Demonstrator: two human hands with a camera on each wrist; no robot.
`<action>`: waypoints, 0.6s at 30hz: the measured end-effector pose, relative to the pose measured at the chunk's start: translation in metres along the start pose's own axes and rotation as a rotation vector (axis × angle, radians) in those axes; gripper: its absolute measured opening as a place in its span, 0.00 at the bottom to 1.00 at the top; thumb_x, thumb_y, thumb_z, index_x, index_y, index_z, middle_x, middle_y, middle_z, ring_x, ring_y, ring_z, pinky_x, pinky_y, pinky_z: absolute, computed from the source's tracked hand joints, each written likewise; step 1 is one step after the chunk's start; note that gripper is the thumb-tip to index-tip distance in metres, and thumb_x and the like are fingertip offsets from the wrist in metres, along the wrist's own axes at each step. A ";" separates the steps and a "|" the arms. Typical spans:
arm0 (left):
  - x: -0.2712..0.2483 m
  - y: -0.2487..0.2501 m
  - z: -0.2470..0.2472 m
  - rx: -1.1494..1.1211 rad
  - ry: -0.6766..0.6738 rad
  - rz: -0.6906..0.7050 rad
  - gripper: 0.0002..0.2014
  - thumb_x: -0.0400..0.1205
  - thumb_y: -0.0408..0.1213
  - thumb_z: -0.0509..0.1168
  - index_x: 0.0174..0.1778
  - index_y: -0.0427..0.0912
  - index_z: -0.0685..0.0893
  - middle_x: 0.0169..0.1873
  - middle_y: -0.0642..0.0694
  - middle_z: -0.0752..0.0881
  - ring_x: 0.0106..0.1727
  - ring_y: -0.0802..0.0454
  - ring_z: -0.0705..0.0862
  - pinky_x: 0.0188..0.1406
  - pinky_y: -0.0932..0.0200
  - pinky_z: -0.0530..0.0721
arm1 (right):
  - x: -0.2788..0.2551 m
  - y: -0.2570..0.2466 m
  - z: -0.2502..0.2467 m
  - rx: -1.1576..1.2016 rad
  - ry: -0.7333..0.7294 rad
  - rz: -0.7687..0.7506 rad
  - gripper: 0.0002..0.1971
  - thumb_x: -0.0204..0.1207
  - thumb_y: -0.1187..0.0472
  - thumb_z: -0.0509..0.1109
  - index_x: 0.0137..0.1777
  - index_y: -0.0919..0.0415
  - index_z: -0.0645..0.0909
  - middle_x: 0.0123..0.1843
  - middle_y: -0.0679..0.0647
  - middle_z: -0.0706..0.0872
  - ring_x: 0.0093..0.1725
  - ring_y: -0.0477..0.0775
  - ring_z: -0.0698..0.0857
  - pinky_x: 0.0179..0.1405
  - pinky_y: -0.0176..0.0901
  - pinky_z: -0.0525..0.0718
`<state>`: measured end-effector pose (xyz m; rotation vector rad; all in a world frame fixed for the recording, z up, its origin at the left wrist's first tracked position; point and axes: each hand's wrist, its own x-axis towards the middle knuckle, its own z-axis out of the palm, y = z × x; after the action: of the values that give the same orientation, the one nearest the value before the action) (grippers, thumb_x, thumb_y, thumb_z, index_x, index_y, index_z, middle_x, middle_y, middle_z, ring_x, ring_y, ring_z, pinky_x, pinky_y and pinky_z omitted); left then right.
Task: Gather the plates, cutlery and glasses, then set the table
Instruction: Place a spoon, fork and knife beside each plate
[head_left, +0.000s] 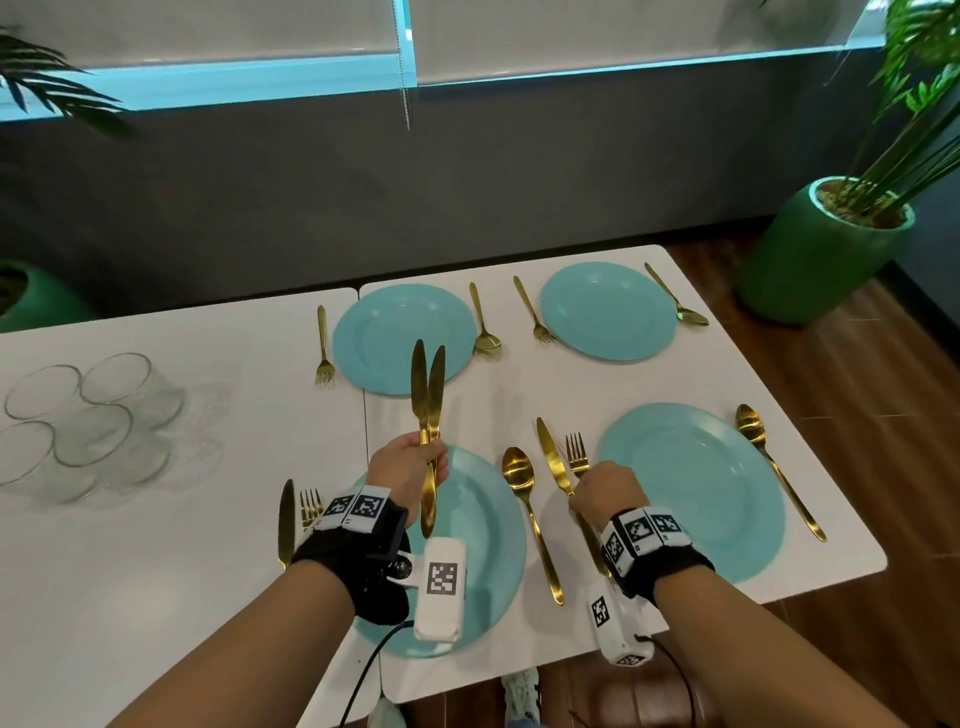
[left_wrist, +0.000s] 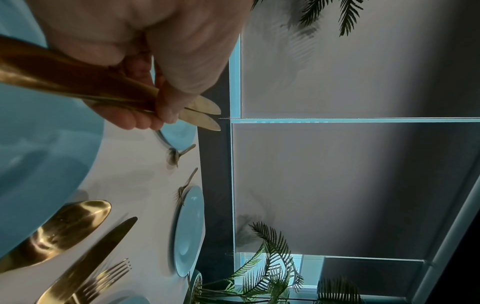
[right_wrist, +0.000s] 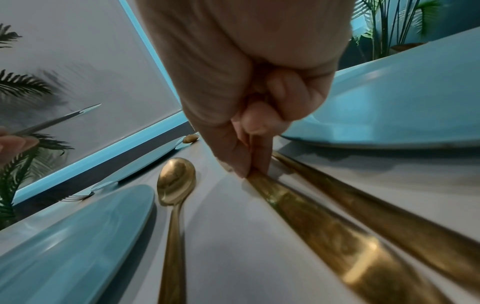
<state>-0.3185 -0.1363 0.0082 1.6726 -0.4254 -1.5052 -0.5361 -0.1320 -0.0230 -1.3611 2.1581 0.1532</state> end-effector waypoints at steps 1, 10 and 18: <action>0.001 0.001 0.000 0.004 0.000 0.003 0.05 0.82 0.26 0.63 0.42 0.37 0.81 0.35 0.42 0.83 0.35 0.51 0.81 0.39 0.60 0.83 | -0.001 -0.002 -0.002 -0.001 0.005 -0.003 0.09 0.76 0.64 0.66 0.34 0.63 0.76 0.39 0.56 0.81 0.39 0.54 0.81 0.39 0.38 0.81; -0.001 -0.001 -0.004 0.009 0.007 -0.004 0.04 0.81 0.26 0.63 0.43 0.36 0.82 0.35 0.41 0.83 0.36 0.51 0.82 0.41 0.59 0.84 | -0.008 0.000 -0.002 -0.053 0.035 0.000 0.05 0.78 0.65 0.64 0.49 0.64 0.81 0.41 0.55 0.79 0.40 0.53 0.80 0.46 0.39 0.84; -0.007 0.001 -0.001 -0.004 -0.006 0.009 0.03 0.81 0.26 0.63 0.47 0.34 0.81 0.34 0.41 0.83 0.35 0.51 0.81 0.40 0.60 0.84 | -0.011 0.004 -0.001 -0.043 0.050 0.007 0.08 0.80 0.64 0.63 0.51 0.66 0.82 0.42 0.56 0.81 0.40 0.53 0.81 0.49 0.41 0.84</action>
<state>-0.3191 -0.1322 0.0134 1.6610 -0.4329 -1.5040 -0.5365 -0.1217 -0.0176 -1.3953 2.2130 0.1714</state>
